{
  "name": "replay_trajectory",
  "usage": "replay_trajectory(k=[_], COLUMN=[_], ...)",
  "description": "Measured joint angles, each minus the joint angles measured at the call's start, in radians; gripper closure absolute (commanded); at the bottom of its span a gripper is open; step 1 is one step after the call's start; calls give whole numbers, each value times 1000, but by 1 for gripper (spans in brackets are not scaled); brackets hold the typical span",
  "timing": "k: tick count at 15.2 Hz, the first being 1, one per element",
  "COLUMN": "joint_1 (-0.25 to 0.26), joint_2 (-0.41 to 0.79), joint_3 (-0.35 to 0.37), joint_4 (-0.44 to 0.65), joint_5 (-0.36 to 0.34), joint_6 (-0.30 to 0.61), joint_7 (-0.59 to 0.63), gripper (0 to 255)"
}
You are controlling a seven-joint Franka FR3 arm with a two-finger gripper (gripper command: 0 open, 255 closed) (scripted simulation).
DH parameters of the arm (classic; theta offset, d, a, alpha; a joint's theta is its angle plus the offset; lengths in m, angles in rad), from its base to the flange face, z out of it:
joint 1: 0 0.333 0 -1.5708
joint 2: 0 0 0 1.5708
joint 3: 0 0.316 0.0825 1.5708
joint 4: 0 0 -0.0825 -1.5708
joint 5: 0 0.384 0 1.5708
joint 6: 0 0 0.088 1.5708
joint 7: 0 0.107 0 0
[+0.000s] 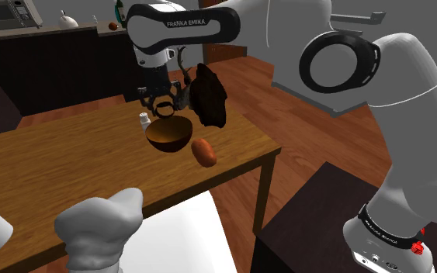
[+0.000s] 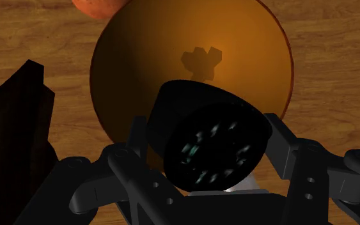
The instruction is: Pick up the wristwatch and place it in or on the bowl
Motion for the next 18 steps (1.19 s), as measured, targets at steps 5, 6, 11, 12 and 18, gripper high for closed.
replay_trajectory(k=[5,6,11,12,18], joint_1=[-13,-15,-19,-19,-20], joint_2=[-13,-19,-15,-15,-16], joint_3=[0,1,0,0,0], joint_4=[-88,-111,-156,-157,-159], joint_5=[2,2,1,1,1], joint_6=[74,91,139,141,142], joint_7=[2,3,5,5,5], gripper=[255,255,255,255,0])
